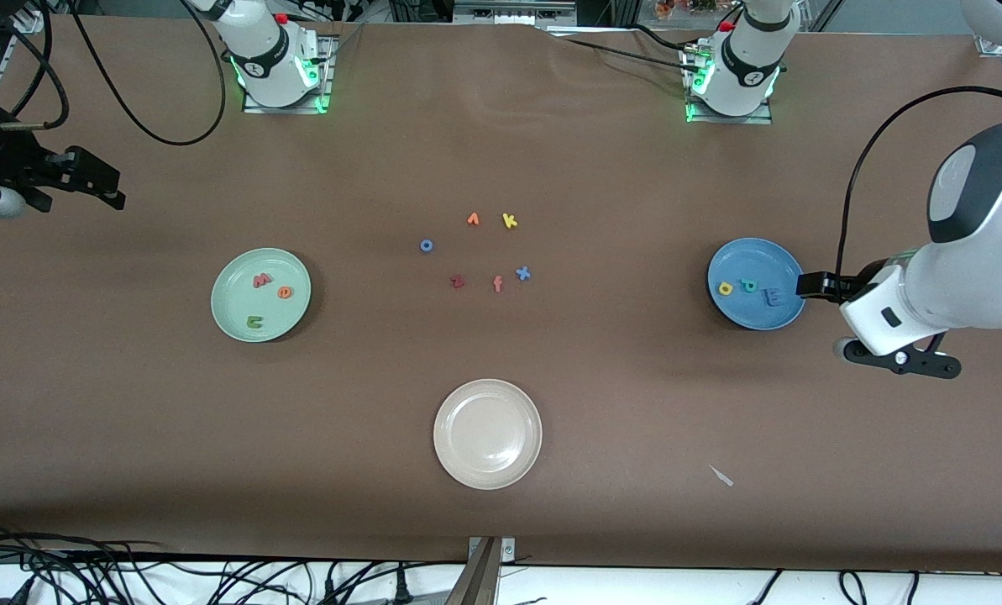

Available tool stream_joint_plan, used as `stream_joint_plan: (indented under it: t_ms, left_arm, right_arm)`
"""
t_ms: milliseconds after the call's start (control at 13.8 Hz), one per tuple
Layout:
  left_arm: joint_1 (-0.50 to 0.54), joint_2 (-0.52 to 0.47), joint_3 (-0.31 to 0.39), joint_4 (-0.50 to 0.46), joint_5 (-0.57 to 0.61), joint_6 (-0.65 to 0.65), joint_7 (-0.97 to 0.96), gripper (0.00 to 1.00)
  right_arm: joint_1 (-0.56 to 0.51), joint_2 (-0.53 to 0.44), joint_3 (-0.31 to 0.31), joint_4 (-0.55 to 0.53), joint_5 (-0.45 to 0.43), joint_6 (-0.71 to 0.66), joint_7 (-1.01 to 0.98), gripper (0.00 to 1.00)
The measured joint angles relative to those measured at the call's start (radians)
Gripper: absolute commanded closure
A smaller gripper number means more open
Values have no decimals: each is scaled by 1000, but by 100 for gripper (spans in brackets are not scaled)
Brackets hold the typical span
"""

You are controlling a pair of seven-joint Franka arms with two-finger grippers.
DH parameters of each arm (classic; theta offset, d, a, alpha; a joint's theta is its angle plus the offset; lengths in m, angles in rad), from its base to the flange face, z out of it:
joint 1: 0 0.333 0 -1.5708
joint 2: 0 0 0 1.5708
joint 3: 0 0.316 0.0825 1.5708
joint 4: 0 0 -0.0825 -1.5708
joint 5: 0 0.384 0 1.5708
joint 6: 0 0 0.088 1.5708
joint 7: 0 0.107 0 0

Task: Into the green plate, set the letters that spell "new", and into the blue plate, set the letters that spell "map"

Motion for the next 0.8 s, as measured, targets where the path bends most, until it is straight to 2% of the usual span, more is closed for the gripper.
stream_joint_plan:
  t_ms: [217,362,506,796]
  left_arm:
    - [-158,-48,286,44,-183,-2,49,3]
    - [-249,-87,440,45,-257,2,106,4]
    - [-293,-131,497,-3,-275,48,122,3]
    - [-299,-216,503,-164,-276,155,137,0]
  right_arm:
    - [1,0,0,0,0,2,0,0]
    - [1,0,0,0,-1,2,0,0]
    - [1,0,0,0,-1,3,0,0]
    - [2,0,0,0,-1,3,0,0]
